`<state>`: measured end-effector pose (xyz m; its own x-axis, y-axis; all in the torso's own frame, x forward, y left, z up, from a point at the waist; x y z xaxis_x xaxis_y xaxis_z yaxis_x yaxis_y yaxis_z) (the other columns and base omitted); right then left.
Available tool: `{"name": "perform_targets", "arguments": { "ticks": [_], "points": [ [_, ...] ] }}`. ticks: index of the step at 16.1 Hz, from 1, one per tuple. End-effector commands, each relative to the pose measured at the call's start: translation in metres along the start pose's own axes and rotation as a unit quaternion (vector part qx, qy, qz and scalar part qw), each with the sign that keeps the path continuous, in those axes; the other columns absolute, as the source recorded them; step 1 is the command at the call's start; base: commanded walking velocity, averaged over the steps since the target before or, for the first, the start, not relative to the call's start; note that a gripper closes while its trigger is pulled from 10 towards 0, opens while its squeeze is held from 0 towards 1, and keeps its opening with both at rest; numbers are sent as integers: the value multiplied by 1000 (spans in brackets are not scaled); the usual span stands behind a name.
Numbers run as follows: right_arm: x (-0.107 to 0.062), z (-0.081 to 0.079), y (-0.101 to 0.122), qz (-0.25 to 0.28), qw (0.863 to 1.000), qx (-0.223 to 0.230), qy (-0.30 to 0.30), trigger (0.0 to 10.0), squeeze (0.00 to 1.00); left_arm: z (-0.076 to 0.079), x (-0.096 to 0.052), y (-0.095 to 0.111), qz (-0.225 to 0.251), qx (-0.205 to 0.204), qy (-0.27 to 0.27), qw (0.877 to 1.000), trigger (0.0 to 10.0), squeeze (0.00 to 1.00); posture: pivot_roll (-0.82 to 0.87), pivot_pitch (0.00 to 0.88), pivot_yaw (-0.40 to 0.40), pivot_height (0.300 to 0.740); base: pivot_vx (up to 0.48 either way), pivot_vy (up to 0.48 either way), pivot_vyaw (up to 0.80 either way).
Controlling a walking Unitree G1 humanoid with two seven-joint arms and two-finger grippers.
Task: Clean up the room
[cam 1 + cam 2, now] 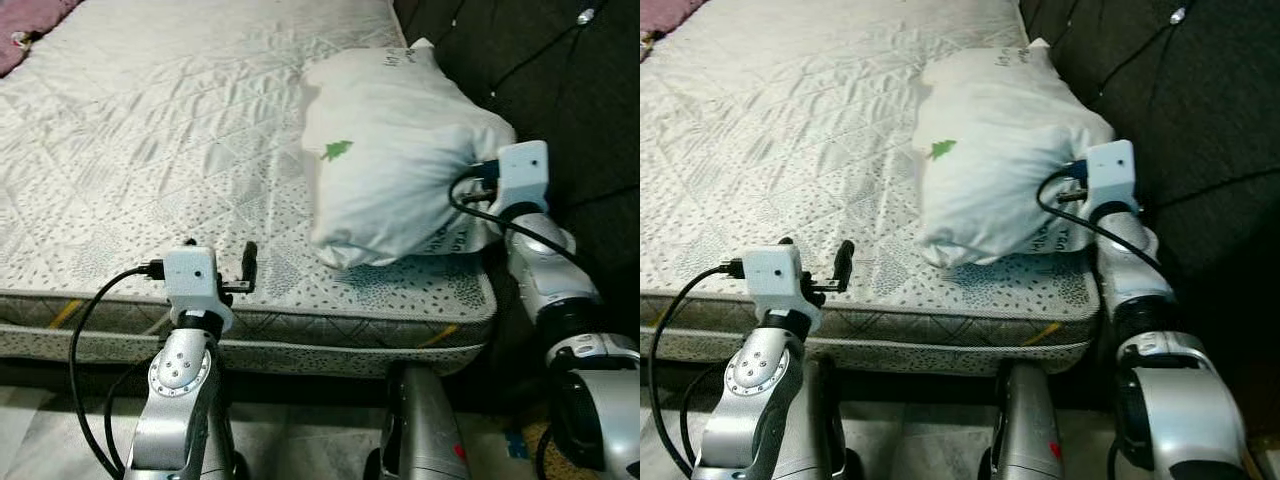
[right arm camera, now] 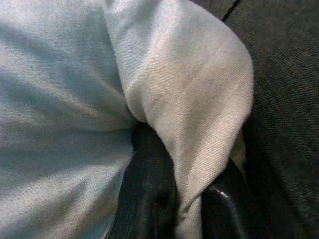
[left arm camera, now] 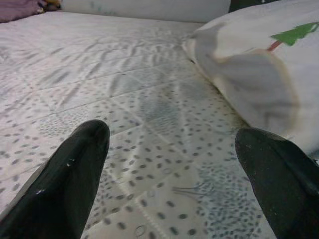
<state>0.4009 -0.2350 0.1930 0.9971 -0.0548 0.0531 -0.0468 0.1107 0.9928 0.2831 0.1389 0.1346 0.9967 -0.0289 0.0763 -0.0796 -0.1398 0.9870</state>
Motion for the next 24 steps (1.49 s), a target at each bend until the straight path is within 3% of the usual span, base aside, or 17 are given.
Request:
{"name": "perform_targets", "arguments": {
  "ticks": [1, 2, 3, 4, 6, 11, 13, 17, 18, 19, 20, 21, 22, 24],
  "points": [
    [-3, 22, 15, 40, 998, -3, -38, 0, 0, 0, -2, -2, -6, 0, 0, 1000, 10000, 0, 25, 100, -45, 499, 0, 0, 0],
    [-7, 24, 8, 34, 999, -7, -41, 0, 0, -1, -2, -2, -6, 0, 0, 1000, 10000, 0, 20, 101, -44, 499, 0, 0, 0],
    [-32, 19, -33, -9, 999, 7, -38, 0, 0, -2, -2, -4, -9, 1, 0, 1000, 10000, 0, -6, 107, -36, 499, 0, 0, 0],
    [-57, 8, -60, -34, 999, 14, -21, 0, 0, -2, -2, -5, -11, 1, 0, 1000, 10000, 0, -9, 109, -33, 499, 0, 0, 0],
    [-95, -17, -79, -46, 998, 41, 1, 0, 0, 3, -1, -4, -11, -2, -10, 1000, 10000, 0, -24, 115, -21, 499, 0, 0, 0],
    [-129, -48, -60, 2, 997, 76, 25, 0, 0, 4, 1, -3, -7, -5, -16, 1000, 10000, 0, -35, 129, -15, 499, 0, 0, 0],
    [-132, -46, -55, -5, 997, 75, 23, 0, 0, 2, 0, -3, -8, -4, -14, 1000, 10000, 0, -30, 128, -22, 499, 0, 0, 0],
    [-104, -22, -42, 2, 998, 59, -4, 0, 0, 2, -1, -4, -9, -4, -11, 1000, 10000, 0, -27, 123, -30, 499, 0, 0, 0],
    [-82, 2, -32, 9, 998, 49, -35, 0, 0, 3, -1, -4, -8, -4, -11, 1000, 10000, 0, -23, 116, -31, 499, 0, 0, 0],
    [-75, 11, -27, 15, 998, 47, -46, 0, 0, 3, 0, -3, -8, -4, -11, 1000, 10000, 0, -21, 115, -32, 499, 0, 0, 0],
    [-61, 35, -9, 38, 996, 33, -77, 0, 0, 2, 0, -3, -6, -3, -10, 1000, 10000, 0, -15, 110, -32, 499, 0, 0, 0],
    [-56, 46, -1, 45, 994, 29, -92, 0, 0, 1, 0, -2, -6, -3, -9, 1000, 10000, 0, -15, 110, -32, 499, 0, 0, 0],
    [-50, 72, 10, 45, 990, 26, -128, 0, 0, -1, 0, -2, -5, -1, -7, 1000, 10000, 0, -15, 103, -36, 499, 0, 0, 0],
    [-48, 90, 13, 36, 988, 24, -150, 0, 0, -1, 0, -3, -5, 0, -6, 1000, 10000, 0, -16, 102, -36, 499, 0, 0, 0]
  ]
}}
Point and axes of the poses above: a point about 5 cm out from each wrist's last joint towards the gripper, its own x axis pointing out of the wrist towards the gripper, its own y axis along the axis of the wrist's last joint, z = x × y, the point moved 1 cm from there along x, pointing out of the wrist towards the gripper, and after that the axes turned 10 degrees about x, right-handed, at the moved point
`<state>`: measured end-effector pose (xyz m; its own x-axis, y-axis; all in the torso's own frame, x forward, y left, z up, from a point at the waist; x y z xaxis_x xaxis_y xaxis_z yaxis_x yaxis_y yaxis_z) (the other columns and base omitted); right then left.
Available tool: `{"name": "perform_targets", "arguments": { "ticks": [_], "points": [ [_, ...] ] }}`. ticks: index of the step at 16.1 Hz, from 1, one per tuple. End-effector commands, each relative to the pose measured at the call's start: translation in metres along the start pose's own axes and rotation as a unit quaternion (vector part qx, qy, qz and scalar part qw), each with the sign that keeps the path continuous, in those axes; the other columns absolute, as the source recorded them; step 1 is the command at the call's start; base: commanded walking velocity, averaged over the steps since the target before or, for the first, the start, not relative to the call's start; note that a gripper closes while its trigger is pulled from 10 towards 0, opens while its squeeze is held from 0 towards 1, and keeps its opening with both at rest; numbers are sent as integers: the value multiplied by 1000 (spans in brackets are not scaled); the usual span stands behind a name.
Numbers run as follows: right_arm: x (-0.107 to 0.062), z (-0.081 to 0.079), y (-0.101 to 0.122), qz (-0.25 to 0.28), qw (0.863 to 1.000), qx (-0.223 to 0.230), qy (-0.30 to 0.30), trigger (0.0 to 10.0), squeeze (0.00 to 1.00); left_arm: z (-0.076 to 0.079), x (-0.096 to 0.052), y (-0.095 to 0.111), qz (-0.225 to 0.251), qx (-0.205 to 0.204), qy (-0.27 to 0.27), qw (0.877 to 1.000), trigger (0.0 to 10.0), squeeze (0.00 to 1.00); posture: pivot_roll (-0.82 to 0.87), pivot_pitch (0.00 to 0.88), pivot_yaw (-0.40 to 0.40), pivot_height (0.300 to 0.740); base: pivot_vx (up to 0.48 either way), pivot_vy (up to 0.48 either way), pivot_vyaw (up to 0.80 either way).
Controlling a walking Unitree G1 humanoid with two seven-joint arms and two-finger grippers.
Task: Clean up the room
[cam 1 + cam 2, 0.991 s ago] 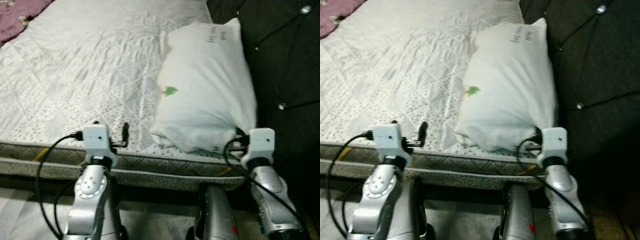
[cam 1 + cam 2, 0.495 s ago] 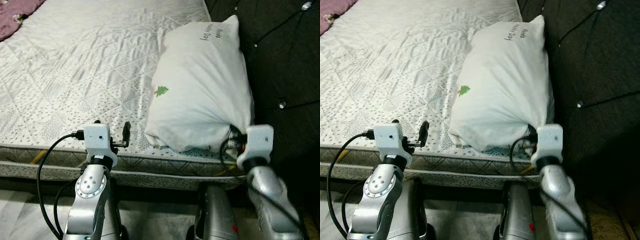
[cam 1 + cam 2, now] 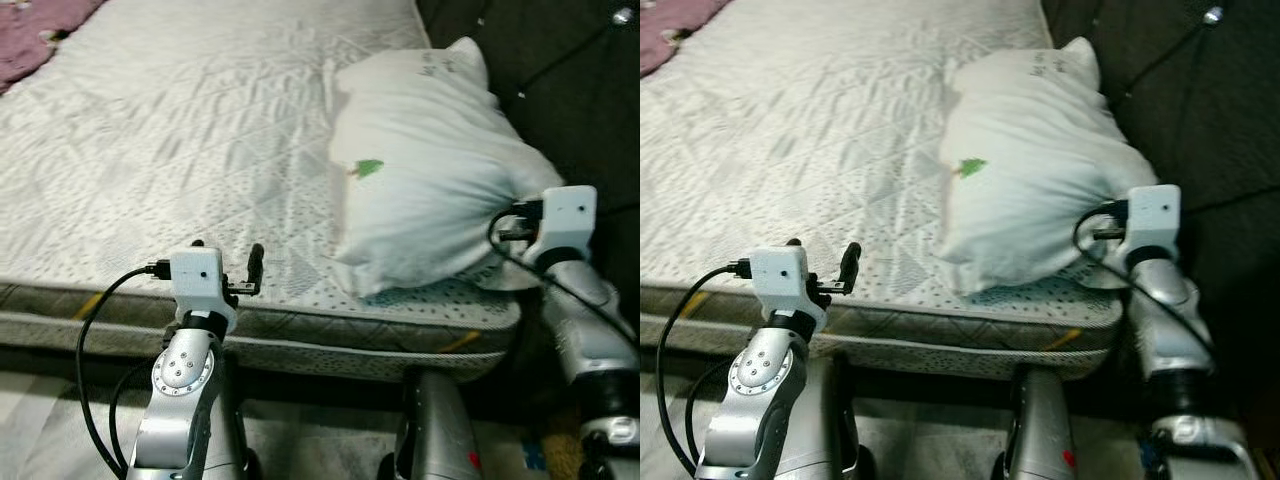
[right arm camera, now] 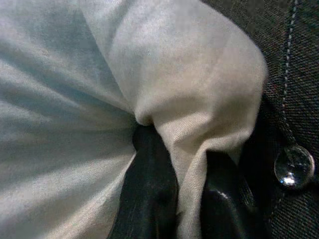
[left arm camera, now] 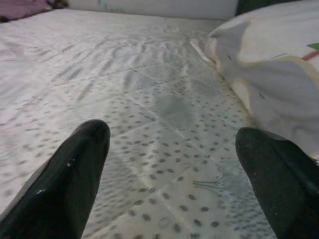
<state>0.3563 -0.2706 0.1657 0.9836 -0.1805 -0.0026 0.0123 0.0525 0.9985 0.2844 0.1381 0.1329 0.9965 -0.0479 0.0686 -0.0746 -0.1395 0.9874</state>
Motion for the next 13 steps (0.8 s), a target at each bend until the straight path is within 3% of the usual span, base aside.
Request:
{"name": "perform_targets", "arguments": {
  "ticks": [1, 3, 5, 7, 9, 11, 13],
  "points": [
    [1, 58, 42, 65, 994, 3, -92, 0, 0, -1, -1, -1, -3, 0, 4, 1000, 10000, 0, -17, 103, -34, 499, 0, 0, 0],
    [-1, 62, 33, 57, 993, 5, -100, 0, 0, 1, -2, -1, -3, -1, 0, 1000, 10000, 0, -15, 103, -35, 499, 0, 0, 0],
    [-20, 58, 9, 40, 995, 0, -94, 0, 0, 1, -2, -1, -2, 0, -4, 1000, 10000, 0, -16, 104, -35, 499, 0, 0, 0],
    [-52, 46, -14, 22, 997, -9, -67, 0, 0, -4, -2, -2, -4, 4, -1, 1000, 10000, 0, -30, 113, -32, 499, 0, 0, 0],
    [-85, 35, -23, 24, 998, -24, -46, 0, 0, -5, -2, -3, -6, 6, -4, 1000, 10000, 0, -45, 124, -28, 499, 0, 0, 0],
    [-100, 30, -28, 15, 999, -23, -40, 0, 0, -4, -3, -4, -8, 6, -7, 1000, 10000, 0, -56, 127, -22, 499, 0, 0, 0],
    [-127, 24, -34, -9, 999, -22, -38, 0, 0, 1, -2, -4, -9, 3, -16, 1000, 10000, 0, -67, 133, -15, 499, 0, 0, 0]
  ]
}}
Point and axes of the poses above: a point about 5 cm out from each wrist's last joint towards the gripper, its own x axis pointing out of the wrist towards the gripper, its own y axis along the axis of the wrist's last joint, z = x × y, the point moved 1 cm from there along x, pointing out of the wrist towards the gripper, and after that the axes turned 10 degrees about x, right-handed, at the moved point
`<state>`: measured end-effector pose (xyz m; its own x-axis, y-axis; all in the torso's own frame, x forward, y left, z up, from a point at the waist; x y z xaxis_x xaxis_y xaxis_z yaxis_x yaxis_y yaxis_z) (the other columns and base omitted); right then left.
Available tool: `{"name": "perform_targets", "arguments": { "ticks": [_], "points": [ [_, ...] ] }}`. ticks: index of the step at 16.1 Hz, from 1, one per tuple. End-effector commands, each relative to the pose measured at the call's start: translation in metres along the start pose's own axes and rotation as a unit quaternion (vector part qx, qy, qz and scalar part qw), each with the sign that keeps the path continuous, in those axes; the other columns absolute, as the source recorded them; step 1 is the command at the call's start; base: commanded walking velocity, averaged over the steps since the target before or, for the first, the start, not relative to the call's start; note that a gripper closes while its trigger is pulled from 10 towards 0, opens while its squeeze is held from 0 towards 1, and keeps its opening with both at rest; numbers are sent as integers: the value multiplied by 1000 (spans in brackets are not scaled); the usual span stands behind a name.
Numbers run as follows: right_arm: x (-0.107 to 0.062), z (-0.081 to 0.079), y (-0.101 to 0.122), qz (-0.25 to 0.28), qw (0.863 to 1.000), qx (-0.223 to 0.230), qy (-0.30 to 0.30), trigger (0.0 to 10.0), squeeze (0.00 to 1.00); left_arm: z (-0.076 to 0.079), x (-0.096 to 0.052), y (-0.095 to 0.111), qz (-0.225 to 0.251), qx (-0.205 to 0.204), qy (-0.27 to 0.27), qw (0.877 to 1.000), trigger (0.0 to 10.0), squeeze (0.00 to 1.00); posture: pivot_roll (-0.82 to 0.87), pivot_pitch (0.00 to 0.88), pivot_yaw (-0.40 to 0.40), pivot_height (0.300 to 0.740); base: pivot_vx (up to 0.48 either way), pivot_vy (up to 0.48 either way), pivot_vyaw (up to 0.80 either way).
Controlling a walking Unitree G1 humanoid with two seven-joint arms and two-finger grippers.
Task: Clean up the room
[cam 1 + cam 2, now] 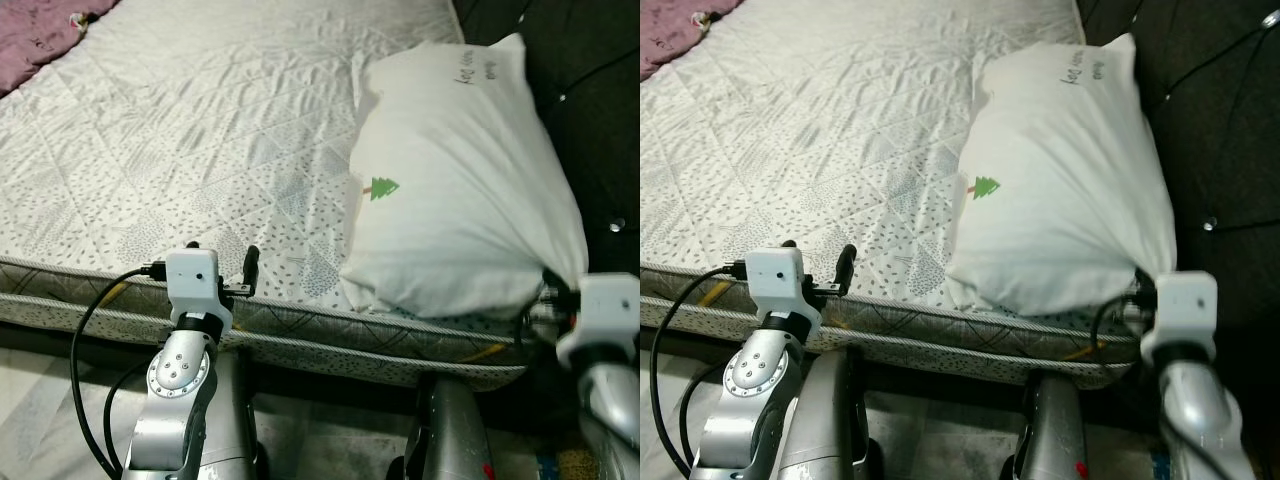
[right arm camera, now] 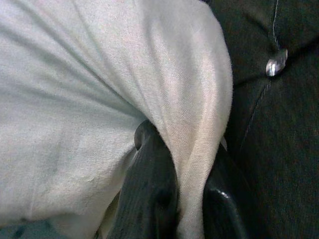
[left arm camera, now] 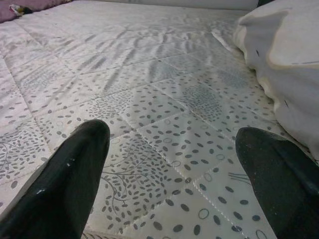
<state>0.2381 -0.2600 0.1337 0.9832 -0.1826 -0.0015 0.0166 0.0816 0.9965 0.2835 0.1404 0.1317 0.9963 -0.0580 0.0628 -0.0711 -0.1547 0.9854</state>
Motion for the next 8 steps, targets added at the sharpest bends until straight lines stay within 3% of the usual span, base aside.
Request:
{"name": "perform_targets", "arguments": {
  "ticks": [1, 5, 8],
  "points": [
    [-10, 15, -1, -12, 999, -7, -39, 0, 0, 3, 0, -2, -7, -5, -11, 1000, 10000, 0, -67, 132, -16, 499, 0, 0, 0],
    [-19, 19, 0, -20, 998, -26, -47, 0, 0, 1, 0, -3, -7, -4, -7, 1000, 10000, 0, -67, 130, -21, 499, 0, 0, 0],
    [-13, 26, 3, -12, 997, -38, -60, 0, 0, 2, -1, -3, -8, -6, -7, 1000, 10000, 0, -69, 131, -22, 499, 0, 0, 0]
  ]
}}
Point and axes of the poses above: a point about 5 cm out from each wrist's last joint towards the gripper, its own x axis pointing out of the wrist towards the gripper, its own y axis along the axis of the wrist's last joint, z = x × y, the point moved 1 cm from there along x, pointing out of the wrist towards the gripper, and after that the axes turned 10 degrees about x, right-handed, at the moved point
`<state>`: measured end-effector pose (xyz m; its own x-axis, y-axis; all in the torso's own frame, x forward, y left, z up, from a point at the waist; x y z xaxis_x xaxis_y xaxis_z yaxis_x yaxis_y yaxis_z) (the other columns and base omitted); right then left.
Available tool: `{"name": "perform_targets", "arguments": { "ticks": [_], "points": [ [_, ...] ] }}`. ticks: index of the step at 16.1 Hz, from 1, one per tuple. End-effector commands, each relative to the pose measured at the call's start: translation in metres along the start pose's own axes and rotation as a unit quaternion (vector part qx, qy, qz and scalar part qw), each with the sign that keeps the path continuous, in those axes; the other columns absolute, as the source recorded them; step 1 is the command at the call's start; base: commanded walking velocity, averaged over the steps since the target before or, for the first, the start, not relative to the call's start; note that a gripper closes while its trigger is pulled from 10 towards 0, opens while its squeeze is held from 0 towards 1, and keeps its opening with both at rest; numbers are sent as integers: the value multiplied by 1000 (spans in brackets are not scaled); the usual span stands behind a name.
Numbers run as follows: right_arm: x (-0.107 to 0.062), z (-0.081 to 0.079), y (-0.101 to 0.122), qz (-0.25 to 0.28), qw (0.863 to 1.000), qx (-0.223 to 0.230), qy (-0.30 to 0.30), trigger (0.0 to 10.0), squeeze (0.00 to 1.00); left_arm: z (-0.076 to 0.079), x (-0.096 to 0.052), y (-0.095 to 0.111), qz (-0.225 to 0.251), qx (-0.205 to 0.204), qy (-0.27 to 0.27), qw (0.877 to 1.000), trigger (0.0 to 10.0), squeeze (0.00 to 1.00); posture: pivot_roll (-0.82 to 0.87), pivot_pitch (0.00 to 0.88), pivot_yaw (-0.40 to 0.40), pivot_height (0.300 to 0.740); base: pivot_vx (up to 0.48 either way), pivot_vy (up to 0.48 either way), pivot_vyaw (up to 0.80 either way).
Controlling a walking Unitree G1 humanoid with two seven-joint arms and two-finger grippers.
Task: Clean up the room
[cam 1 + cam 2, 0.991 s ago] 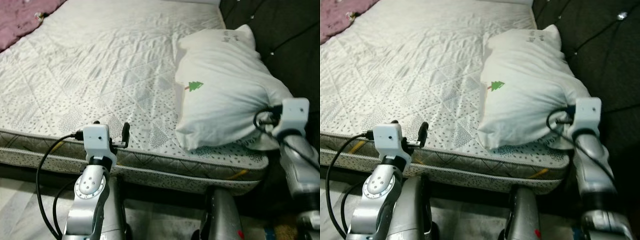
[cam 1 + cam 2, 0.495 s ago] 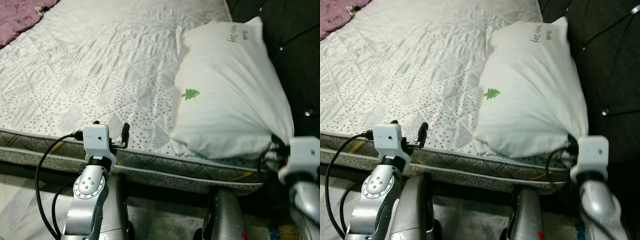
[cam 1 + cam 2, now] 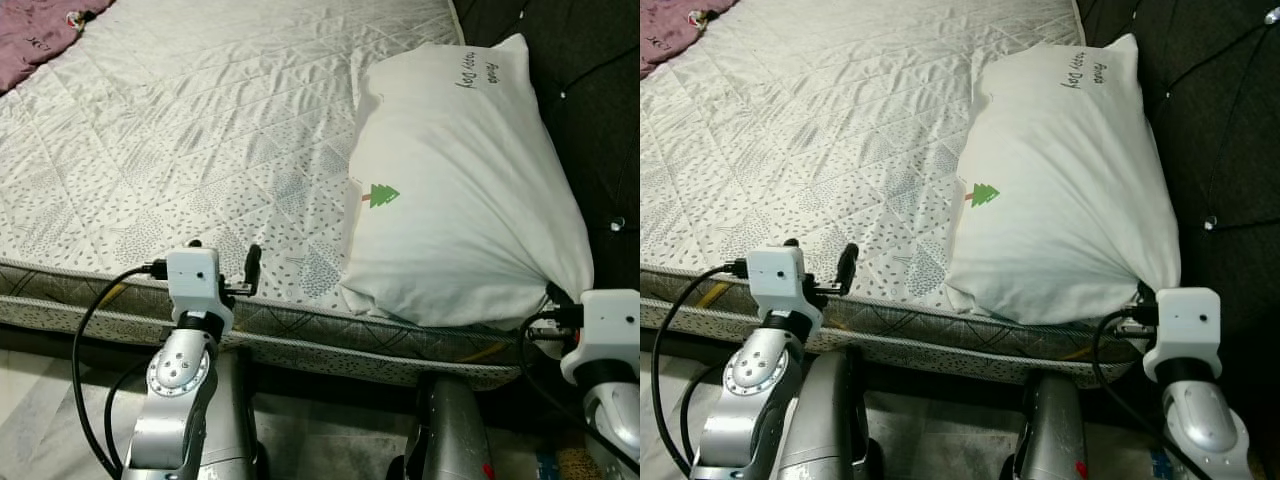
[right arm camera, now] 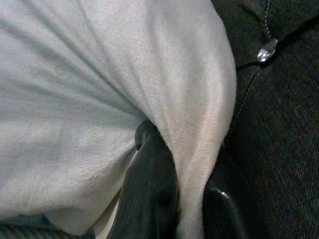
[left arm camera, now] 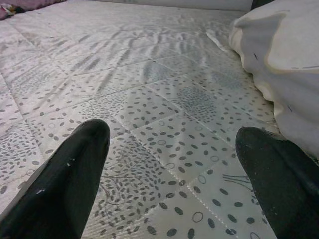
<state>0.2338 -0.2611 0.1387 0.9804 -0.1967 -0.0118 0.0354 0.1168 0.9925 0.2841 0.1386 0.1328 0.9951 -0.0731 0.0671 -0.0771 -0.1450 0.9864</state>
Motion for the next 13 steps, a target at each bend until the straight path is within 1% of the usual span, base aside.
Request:
{"name": "perform_targets", "arguments": {
  "ticks": [1, 2, 4, 5, 6, 8, 11, 13],
  "points": [
    [-2, 29, 0, -3, 998, -25, -63, 0, 0, 1, -1, -4, -10, -2, 0, 1000, 10000, 0, -69, 132, -19, 499, 0, 0, 0],
    [10, 35, 4, 2, 997, -24, -75, 0, 0, 1, 0, -3, -10, -2, -1, 1000, 10000, 0, -69, 131, -19, 499, 0, 0, 0],
    [27, 39, 10, 12, 997, -15, -78, 0, 0, 0, 1, -3, -9, 0, 0, 1000, 10000, 0, -67, 131, -19, 499, 0, 0, 0],
    [42, 42, 18, 24, 996, -7, -86, 0, 0, 0, 2, -3, -9, 0, 2, 1000, 10000, 0, -59, 129, -21, 499, 0, 0, 0],
    [50, 45, 22, 31, 995, -1, -97, 0, 0, 0, 2, -2, -8, 0, 2, 1000, 10000, 0, -59, 129, -21, 499, 0, 0, 0],
    [63, 54, 25, 28, 993, 12, -117, 0, 0, -1, 1, -2, -8, 0, 5, 1000, 10000, 0, -49, 125, -27, 499, 0, 0, 0],
    [73, 59, 29, 35, 991, 16, -128, 0, 0, -2, -1, -4, -10, 1, 10, 1000, 10000, 0, -45, 126, -32, 499, 0, 0, 0],
    [77, 58, 27, 36, 991, 20, -128, 0, 0, -1, -1, -4, -11, 1, 7, 1000, 10000, 0, -46, 125, -32, 499, 0, 0, 0]
  ]
}}
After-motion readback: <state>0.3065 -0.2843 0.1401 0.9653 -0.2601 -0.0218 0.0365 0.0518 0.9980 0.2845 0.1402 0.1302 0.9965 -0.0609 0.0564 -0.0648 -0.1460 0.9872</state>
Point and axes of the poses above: a point about 5 cm out from each wrist's last joint towards the gripper, its own x axis pointing out of the wrist towards the gripper, its own y axis along the axis of the wrist's last joint, z = x × y, the point moved 1 cm from there along x, pointing out of the wrist towards the gripper, and after that the axes turned 10 degrees about x, right-handed, at the moved point
